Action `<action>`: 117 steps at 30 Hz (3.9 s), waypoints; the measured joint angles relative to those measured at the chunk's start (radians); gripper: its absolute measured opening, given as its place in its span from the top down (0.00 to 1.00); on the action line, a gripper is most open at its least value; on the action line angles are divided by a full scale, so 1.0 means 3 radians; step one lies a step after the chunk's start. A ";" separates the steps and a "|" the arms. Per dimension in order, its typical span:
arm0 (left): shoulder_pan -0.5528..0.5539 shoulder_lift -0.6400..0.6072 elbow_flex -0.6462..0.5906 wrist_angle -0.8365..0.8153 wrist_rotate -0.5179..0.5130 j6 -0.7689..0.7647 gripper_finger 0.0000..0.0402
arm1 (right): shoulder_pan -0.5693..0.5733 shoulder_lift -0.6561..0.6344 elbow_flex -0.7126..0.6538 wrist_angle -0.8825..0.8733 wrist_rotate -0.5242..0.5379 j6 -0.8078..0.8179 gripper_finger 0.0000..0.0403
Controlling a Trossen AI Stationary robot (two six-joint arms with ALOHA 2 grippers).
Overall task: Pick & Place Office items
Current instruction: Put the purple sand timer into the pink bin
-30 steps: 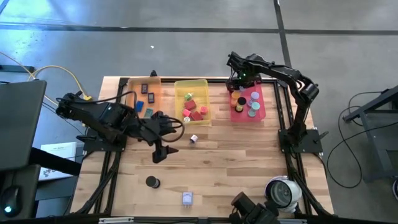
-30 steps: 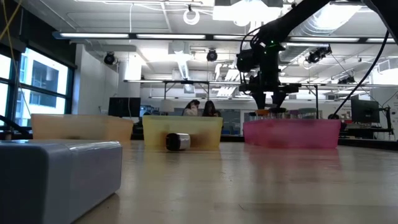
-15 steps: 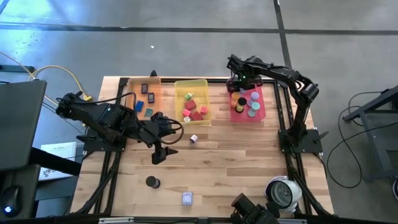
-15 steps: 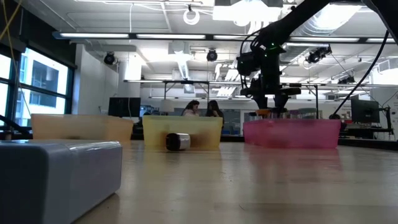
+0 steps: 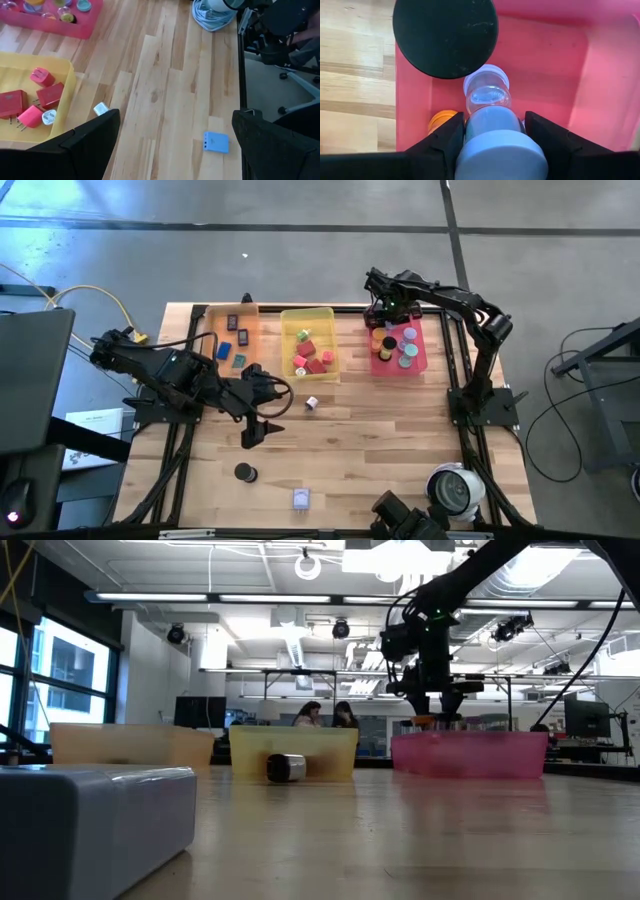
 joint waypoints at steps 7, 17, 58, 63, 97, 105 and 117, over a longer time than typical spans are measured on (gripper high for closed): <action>0.0000 0.0000 0.0000 0.0000 -0.0001 -0.0022 0.06 | 0.0000 0.0000 0.0000 0.0016 -0.0001 0.0044 0.56; 0.0001 0.0000 0.0000 0.0000 -0.0004 -0.0046 0.06 | 0.0000 0.0000 -0.0011 0.0057 0.0001 0.0098 0.56; 0.0003 0.0094 0.0000 -0.0003 0.0014 -0.0034 0.06 | 0.0017 0.0000 -0.0037 0.0042 -0.0134 0.0552 0.56; 0.0003 0.0093 -0.0001 -0.0003 0.0030 -0.0020 0.06 | 0.0022 0.0000 -0.0037 0.0017 -0.0260 0.0711 0.56; -0.0081 0.0093 -0.0001 -0.0144 0.0023 0.0086 0.06 | 0.0142 0.0259 -0.0037 0.0333 -0.0279 0.0765 0.41; -0.0081 0.0093 -0.0001 -0.0157 0.0013 0.0085 0.06 | 0.0122 0.0259 -0.0037 0.0342 -0.0270 0.0754 0.35; -0.0081 0.0090 -0.0001 -0.0083 0.0014 0.0081 0.06 | 0.0126 0.0074 -0.0037 0.0415 -0.0163 0.0652 0.32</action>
